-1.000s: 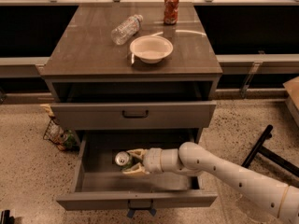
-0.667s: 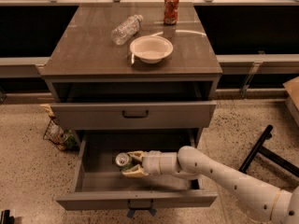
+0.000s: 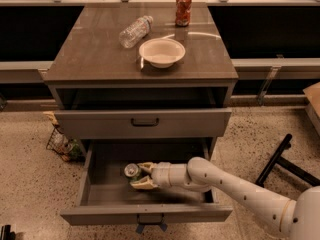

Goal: Place green can into middle drawer

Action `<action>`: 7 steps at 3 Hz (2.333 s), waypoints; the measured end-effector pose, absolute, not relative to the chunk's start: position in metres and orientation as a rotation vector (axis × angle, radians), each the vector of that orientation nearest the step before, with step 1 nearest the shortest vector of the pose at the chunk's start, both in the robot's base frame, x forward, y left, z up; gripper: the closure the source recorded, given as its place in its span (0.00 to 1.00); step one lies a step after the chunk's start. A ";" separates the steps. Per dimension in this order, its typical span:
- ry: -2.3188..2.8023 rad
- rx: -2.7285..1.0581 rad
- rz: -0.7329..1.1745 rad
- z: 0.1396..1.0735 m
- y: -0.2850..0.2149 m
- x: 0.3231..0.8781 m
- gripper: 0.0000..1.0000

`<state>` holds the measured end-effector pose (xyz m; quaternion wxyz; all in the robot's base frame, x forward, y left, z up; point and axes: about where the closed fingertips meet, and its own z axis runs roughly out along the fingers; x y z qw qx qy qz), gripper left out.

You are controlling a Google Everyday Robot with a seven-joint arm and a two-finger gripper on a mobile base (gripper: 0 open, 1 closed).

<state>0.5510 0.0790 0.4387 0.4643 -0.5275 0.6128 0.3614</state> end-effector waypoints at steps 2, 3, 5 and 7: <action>1.551 -1.251 0.891 0.431 0.074 0.556 0.00; 1.583 -1.201 0.826 0.452 0.055 0.557 0.17; 1.673 -1.162 0.683 0.513 -0.021 0.528 0.17; 1.457 -1.168 0.668 0.607 -0.066 0.500 0.63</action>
Offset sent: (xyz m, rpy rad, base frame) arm 0.0099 -0.0184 -0.0029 0.0060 0.0412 -0.0941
